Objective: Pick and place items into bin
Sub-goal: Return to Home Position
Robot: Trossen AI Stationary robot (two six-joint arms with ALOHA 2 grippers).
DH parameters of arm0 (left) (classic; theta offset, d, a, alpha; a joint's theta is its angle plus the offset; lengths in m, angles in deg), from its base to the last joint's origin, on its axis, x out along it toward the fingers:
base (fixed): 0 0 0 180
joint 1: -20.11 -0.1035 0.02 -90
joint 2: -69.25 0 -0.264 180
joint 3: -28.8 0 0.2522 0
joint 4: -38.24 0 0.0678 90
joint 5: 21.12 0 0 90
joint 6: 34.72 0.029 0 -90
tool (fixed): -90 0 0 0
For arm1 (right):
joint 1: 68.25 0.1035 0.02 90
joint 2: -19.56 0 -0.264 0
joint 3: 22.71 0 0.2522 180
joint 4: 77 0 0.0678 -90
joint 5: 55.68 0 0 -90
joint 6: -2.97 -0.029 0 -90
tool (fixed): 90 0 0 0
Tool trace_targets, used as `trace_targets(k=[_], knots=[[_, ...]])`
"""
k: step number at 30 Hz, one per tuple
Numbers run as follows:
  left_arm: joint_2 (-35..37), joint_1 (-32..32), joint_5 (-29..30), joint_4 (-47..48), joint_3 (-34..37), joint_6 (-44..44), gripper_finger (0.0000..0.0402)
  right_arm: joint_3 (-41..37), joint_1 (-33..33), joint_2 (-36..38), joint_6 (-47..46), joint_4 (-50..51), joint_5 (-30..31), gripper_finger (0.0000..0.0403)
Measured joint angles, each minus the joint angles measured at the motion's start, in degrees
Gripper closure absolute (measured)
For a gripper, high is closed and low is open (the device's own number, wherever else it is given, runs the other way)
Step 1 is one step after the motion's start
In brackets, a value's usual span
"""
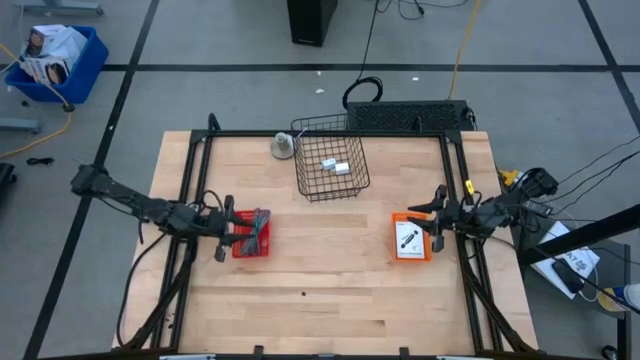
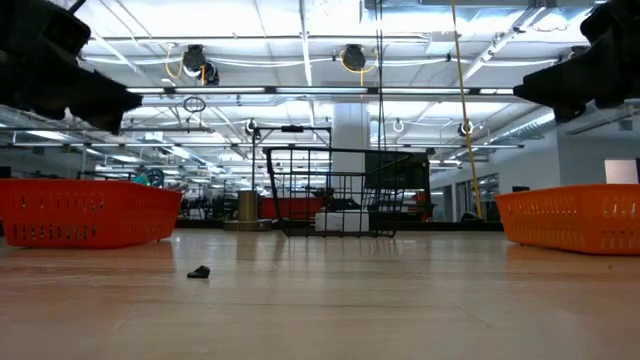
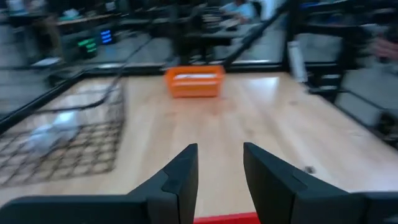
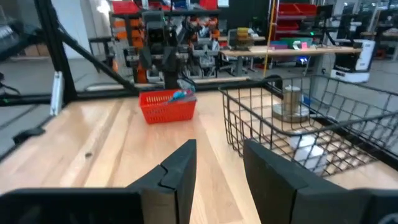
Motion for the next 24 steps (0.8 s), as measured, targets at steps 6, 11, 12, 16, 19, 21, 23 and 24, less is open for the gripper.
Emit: trace_targets(k=[6,11,12,16,19,21,23,24], knots=[[0.0,0.0,6.15,4.67,0.0,-5.56,0.027,-2.85,0.02,-0.64,-0.01,0.0,1.01,0.0277],[-0.42,0.0,6.21,4.64,0.0,-5.67,0.027,-2.94,0.02,-1.36,0.18,-4.99,1.03,0.0277],[-0.42,0.0,6.22,4.61,0.0,-5.67,0.027,-3.03,0.02,-1.43,0.2,-6.46,1.03,0.0277],[-0.42,0.0,6.22,4.52,0.0,-5.66,0.027,-3.37,0.02,-1.6,0.21,-12.54,1.08,0.0277],[-0.42,0.0,6.22,4.5,0.0,-5.64,0.027,-3.4,0.02,-1.6,0.2,-16.66,0.99,0.0277],[-0.42,0.0,6.22,4.53,0.0,-5.64,0.027,-3.38,0.02,-1.6,0.2,-17.94,0.99,0.0277],[-0.42,0.0,6.22,4.49,0.0,-5.58,0.027,-3.38,0.0,-1.6,0.2,-18.25,0.99,0.0277],[-0.42,0.0,6.22,4.51,0.0,-5.56,0.027,-3.38,0.01,-1.6,0.2,-18.47,0.99,0.0277]])
